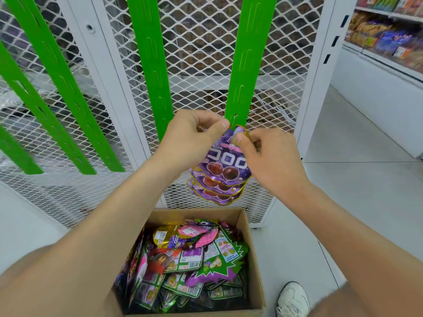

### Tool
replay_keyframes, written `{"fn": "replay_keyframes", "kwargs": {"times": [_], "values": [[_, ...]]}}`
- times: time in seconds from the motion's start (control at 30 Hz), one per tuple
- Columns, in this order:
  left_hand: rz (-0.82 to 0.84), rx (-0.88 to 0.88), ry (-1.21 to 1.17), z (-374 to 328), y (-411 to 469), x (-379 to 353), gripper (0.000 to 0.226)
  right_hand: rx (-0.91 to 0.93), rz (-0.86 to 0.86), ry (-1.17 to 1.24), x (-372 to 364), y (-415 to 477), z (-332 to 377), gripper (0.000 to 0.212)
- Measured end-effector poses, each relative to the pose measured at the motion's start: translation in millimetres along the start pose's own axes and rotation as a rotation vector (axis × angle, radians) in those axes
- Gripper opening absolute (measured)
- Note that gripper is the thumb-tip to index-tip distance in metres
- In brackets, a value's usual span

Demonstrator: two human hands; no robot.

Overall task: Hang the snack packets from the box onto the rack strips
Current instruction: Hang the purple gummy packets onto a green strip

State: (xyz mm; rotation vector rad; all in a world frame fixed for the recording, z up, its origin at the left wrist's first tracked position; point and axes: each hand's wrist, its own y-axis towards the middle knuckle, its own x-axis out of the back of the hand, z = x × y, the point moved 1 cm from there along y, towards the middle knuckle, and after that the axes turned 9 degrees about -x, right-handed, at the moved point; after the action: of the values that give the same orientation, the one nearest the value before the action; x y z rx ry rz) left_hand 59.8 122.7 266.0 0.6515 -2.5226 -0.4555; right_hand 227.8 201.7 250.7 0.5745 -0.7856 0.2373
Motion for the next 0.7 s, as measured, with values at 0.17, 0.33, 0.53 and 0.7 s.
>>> {"fn": "replay_keyframes", "kwargs": {"times": [0.17, 0.33, 0.53, 0.7], "values": [[-0.117, -0.210, 0.504, 11.3, -33.3, -3.6, 0.032, -0.001, -0.024, -0.047, -3.0, -14.3, -7.7, 0.022], [-0.149, -0.136, 0.624, 44.7, -82.0, -23.9, 0.024, 0.154, 0.676, -0.234, -34.0, -48.6, -1.6, 0.008], [0.550, 0.404, 0.788, 153.0, -146.3, -51.4, 0.015, 0.333, 1.111, -0.575, -79.5, -62.0, -22.3, 0.029], [0.646, 0.328, 0.870, 216.1, -180.9, -81.8, 0.038, 0.327, 1.117, -0.551, -91.9, -42.3, -26.5, 0.029]]}}
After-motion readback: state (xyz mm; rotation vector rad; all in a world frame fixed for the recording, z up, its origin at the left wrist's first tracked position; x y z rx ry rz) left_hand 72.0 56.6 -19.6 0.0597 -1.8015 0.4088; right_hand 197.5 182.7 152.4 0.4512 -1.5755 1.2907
